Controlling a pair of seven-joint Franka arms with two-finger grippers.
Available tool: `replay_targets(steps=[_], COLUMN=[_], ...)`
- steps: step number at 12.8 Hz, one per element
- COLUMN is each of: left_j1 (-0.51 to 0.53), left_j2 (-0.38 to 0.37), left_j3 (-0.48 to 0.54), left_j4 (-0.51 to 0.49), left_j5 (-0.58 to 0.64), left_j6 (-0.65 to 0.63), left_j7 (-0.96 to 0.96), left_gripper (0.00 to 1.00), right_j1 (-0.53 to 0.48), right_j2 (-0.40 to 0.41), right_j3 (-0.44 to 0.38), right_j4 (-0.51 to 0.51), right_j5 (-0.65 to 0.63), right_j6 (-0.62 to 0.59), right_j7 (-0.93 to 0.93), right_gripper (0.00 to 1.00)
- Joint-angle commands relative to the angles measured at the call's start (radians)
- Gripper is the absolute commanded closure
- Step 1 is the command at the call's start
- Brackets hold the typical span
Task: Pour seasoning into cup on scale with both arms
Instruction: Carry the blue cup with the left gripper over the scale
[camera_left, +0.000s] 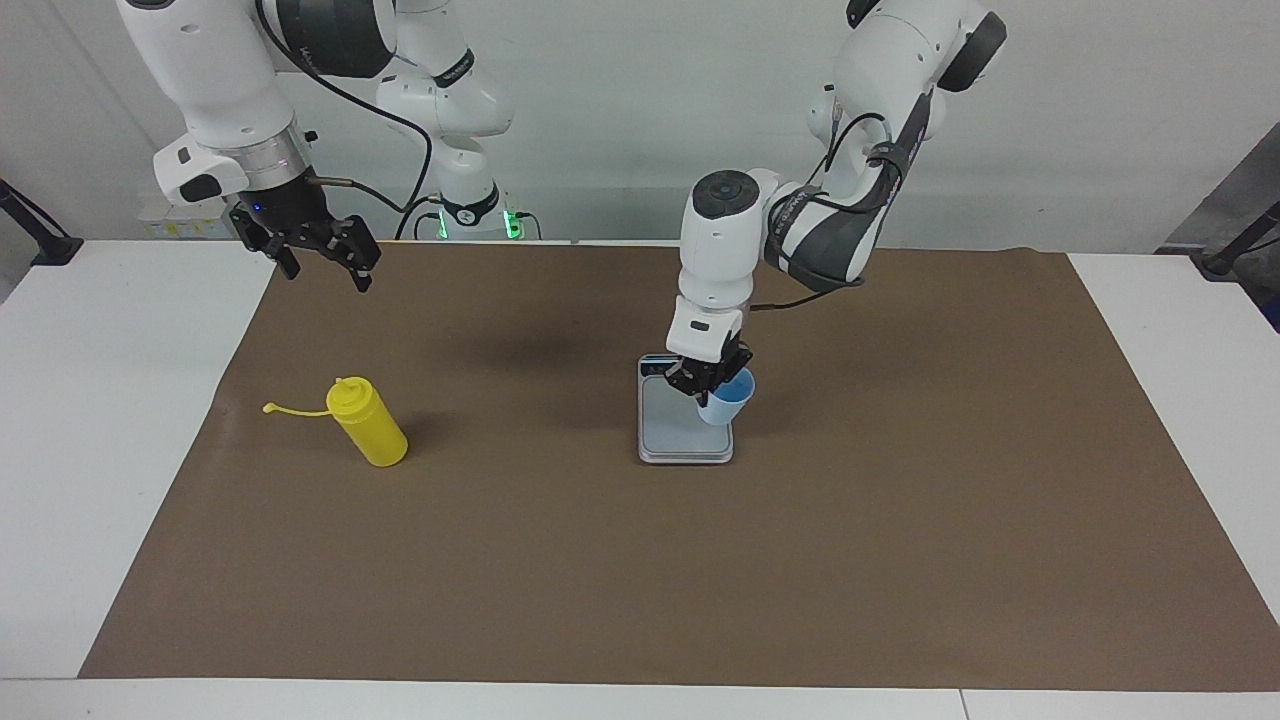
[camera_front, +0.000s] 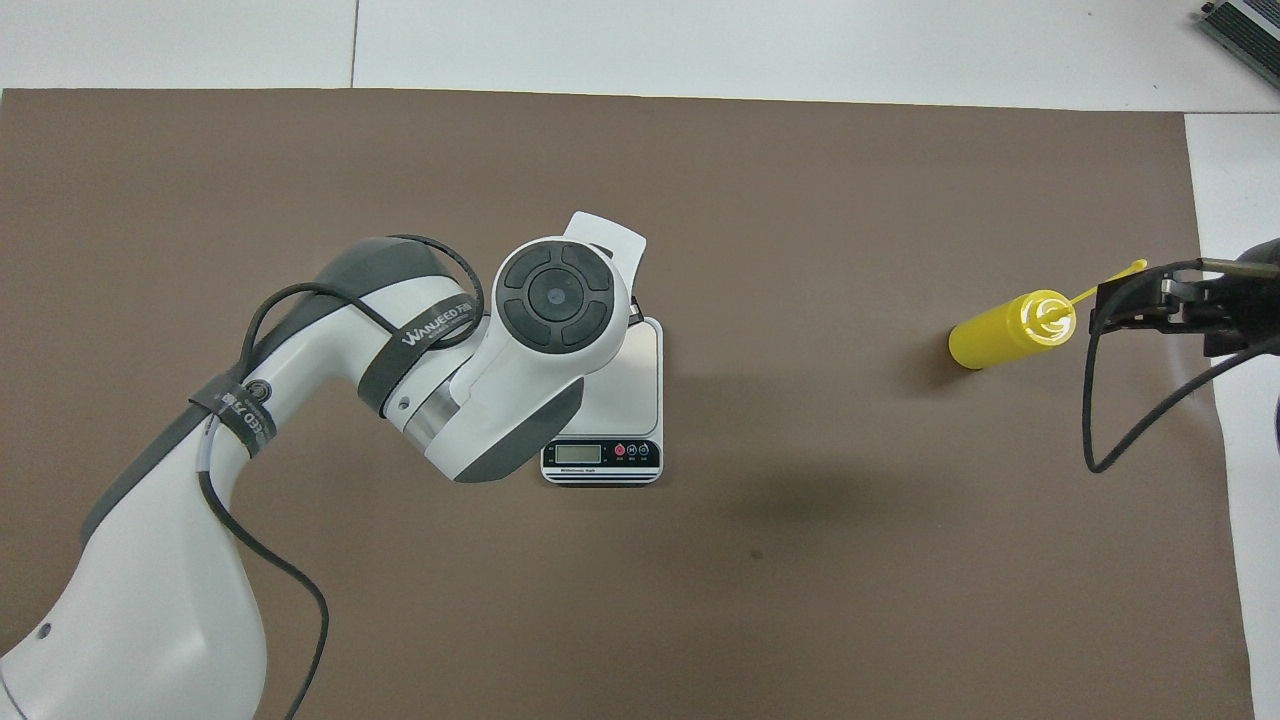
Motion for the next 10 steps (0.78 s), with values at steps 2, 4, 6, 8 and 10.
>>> replay_targets(steps=[2, 4, 6, 8, 10], left_j1=[-0.044, -0.048, -0.049, -0.049, -0.050], left_j2=[0.049, 0.053, 0.064, 0.066, 0.067], left_j3=[0.007, 0.007, 0.005, 0.005, 0.005], left_j4=[0.050, 0.047, 0.043, 0.035, 0.033], left_j5=[0.063, 0.077, 0.109, 0.119, 0.134], left_j6=[-0.021, -0.021, -0.018, -0.012, -0.004], left_j7=[-0.059, -0.073, -0.073, -0.088, -0.118], left_gripper=[0.97, 0.97, 0.97, 0.97, 0.97], right_j1=[-0.011, -0.011, -0.013, -0.013, -0.016], right_j2=[-0.021, -0.021, -0.021, -0.023, -0.023], right_j3=[0.001, 0.001, 0.001, 0.001, 0.001], right_j4=[-0.022, -0.022, -0.022, -0.024, -0.024], right_j5=[0.015, 0.015, 0.015, 0.015, 0.015], right_j6=[-0.006, -0.006, -0.006, -0.006, -0.006], right_j7=[0.002, 0.001, 0.002, 0.002, 0.001], right_gripper=[0.00, 0.00, 0.00, 0.00, 0.00])
